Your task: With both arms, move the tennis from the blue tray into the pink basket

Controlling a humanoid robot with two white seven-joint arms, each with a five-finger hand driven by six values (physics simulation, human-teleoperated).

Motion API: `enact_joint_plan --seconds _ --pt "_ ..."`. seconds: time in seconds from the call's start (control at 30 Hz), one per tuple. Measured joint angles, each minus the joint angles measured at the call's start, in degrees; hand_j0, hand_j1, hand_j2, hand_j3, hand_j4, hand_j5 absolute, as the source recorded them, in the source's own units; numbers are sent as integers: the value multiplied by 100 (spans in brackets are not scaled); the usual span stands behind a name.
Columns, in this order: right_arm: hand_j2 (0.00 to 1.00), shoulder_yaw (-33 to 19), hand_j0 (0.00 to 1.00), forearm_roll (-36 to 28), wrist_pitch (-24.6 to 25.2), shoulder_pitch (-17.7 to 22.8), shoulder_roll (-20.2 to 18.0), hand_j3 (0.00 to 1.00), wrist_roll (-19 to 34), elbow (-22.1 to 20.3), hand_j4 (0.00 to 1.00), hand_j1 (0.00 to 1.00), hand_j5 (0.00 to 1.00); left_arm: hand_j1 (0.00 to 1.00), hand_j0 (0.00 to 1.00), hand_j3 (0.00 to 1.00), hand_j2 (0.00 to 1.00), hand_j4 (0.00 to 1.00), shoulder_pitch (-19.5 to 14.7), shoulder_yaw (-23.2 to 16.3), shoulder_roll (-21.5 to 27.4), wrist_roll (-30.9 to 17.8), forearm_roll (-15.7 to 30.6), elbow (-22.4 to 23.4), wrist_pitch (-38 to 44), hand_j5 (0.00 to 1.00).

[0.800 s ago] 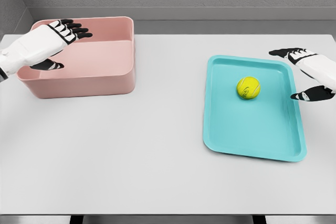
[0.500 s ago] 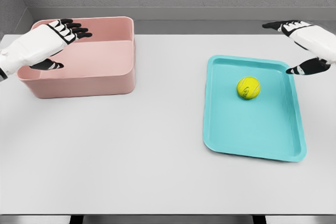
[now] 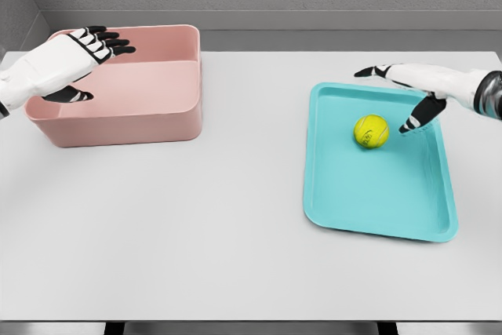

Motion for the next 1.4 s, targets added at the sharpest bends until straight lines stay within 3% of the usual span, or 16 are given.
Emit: enact_joint_plan --seconds 0.23,0.6,1.3,1.4 --pt "100 543 100 118 37 -62 330 100 53 615 100 100 100 100 100 100 100 100 9 4 0 5 6 17 0 100" --pt "100 900 100 286 51 -343 645 100 58 1380 100 100 100 100 100 100 100 100 18 4 0 1 5 13 0 100" --pt "94 1093 94 313 114 -431 804 94 58 1451 94 94 94 100 100 100 100 100 9 4 0 -2 -2 18 0 100" --pt "76 1107 76 312 119 -431 831 76 58 1469 76 76 76 100 100 100 100 100 17 4 1 -1 -1 18 0 100"
